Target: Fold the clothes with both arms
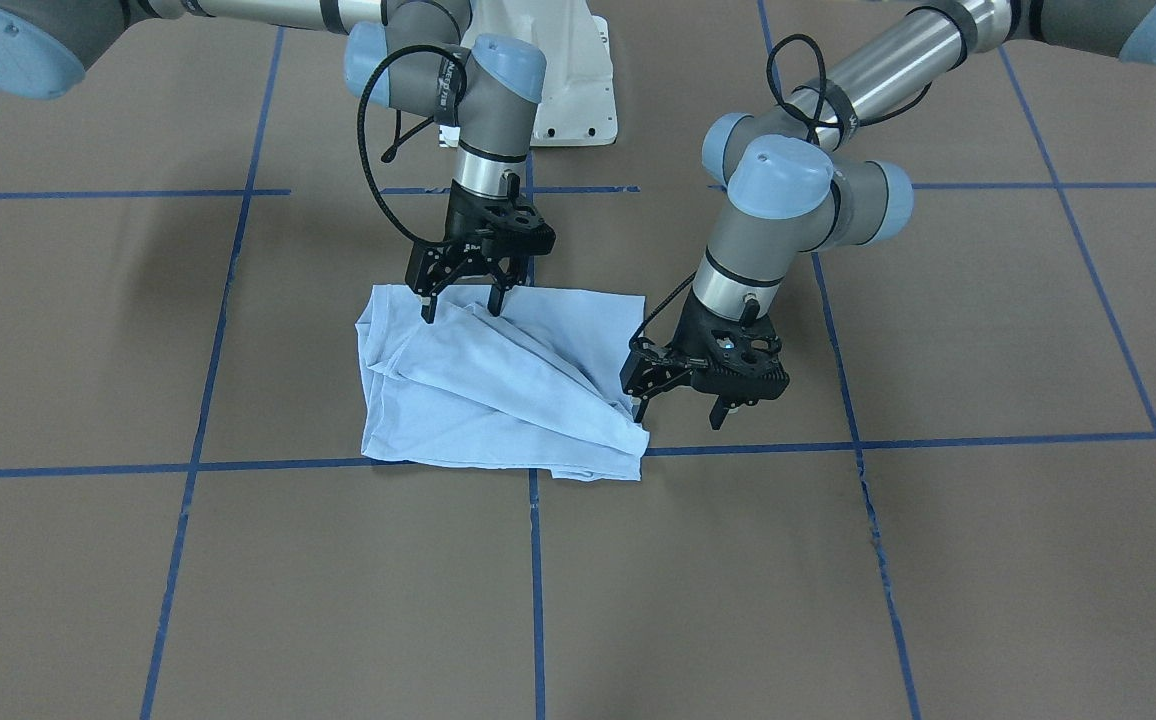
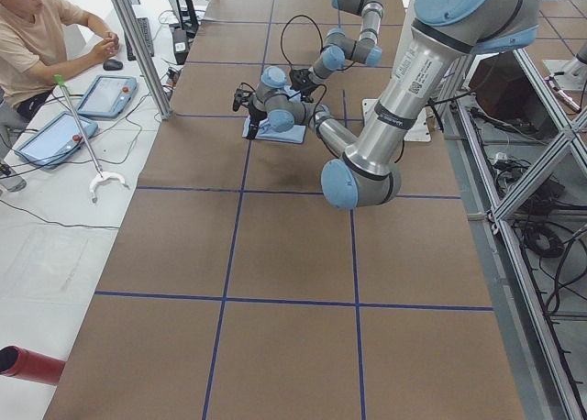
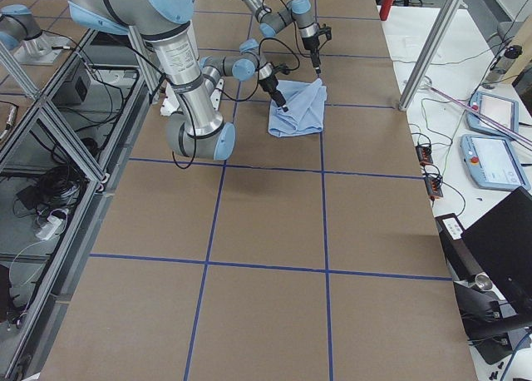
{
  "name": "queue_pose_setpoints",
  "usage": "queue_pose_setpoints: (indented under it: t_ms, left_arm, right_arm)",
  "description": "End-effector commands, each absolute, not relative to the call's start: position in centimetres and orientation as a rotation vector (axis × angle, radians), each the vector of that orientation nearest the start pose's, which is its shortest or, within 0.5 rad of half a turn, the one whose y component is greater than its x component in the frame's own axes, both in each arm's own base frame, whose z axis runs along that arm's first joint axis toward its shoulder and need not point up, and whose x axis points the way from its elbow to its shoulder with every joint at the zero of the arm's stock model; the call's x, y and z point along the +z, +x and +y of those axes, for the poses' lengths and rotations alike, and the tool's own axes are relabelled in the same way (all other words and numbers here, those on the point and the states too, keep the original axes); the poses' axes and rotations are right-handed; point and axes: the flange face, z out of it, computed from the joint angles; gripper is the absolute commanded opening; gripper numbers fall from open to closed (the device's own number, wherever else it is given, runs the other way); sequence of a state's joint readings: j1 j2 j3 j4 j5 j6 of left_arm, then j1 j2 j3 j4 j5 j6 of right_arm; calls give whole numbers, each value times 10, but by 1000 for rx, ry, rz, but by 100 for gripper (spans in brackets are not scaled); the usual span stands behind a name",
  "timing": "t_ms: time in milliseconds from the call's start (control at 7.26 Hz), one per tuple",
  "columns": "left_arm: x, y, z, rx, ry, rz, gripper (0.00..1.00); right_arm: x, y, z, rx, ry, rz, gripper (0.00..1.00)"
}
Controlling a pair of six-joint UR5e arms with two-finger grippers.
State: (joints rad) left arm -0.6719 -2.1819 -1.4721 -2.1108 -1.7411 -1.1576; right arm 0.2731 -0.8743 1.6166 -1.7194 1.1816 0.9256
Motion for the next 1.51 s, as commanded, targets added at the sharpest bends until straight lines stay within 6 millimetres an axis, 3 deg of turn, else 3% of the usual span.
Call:
queue_pose_setpoints:
  t_ms: [0, 275, 413, 551, 689, 826, 1377]
  left_arm:
    - [280, 491, -539, -145, 411, 981, 100]
    - [282, 489, -538, -145, 410, 979, 100]
    - [282, 489, -538, -145, 410, 979, 100]
    - [281, 489, -538, -145, 411, 981, 100]
    - [280, 489, -538, -145, 416, 990, 100]
    - [283, 488, -537, -143, 421, 998, 100]
    - [283, 488, -537, -143, 421, 998, 100]
  right_arm:
    - [250, -627, -355, -235, 608, -339, 80]
    - [245, -626, -356, -245, 614, -343, 45]
    - [243, -625, -358, -243, 616, -343, 38]
    - [242, -623, -359, -239, 617, -345, 18]
    - [240, -620, -364, -233, 620, -345, 8]
    - [238, -615, -372, -219, 624, -345, 0]
    - [241, -579, -441, -152, 651, -305, 0]
